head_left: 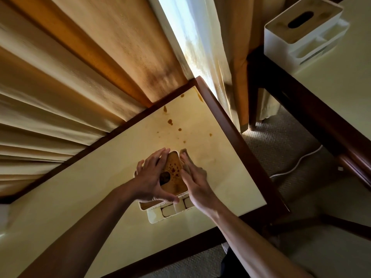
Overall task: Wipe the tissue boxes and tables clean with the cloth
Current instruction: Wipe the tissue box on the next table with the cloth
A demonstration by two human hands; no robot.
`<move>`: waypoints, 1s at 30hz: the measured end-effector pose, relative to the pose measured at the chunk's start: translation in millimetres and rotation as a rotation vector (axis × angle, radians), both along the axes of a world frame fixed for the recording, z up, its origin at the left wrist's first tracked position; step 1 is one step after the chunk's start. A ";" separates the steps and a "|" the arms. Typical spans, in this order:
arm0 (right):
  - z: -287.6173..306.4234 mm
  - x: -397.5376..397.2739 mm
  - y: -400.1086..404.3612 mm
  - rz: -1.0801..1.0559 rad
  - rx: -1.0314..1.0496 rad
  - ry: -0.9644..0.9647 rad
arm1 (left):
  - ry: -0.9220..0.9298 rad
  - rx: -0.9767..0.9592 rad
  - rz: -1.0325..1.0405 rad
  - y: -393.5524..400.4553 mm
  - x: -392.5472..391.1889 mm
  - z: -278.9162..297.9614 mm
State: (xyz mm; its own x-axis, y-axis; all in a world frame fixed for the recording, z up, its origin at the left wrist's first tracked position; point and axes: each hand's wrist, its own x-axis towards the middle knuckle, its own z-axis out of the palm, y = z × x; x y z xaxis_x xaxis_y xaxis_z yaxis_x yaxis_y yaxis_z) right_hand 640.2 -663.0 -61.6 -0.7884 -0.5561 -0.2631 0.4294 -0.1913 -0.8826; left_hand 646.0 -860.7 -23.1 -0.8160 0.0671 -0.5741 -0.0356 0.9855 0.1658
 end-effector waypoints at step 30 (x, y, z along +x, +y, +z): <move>-11.2 -26.7 -14.5 0.088 0.007 -0.192 | -0.009 0.007 0.023 1.3 -1.4 -0.7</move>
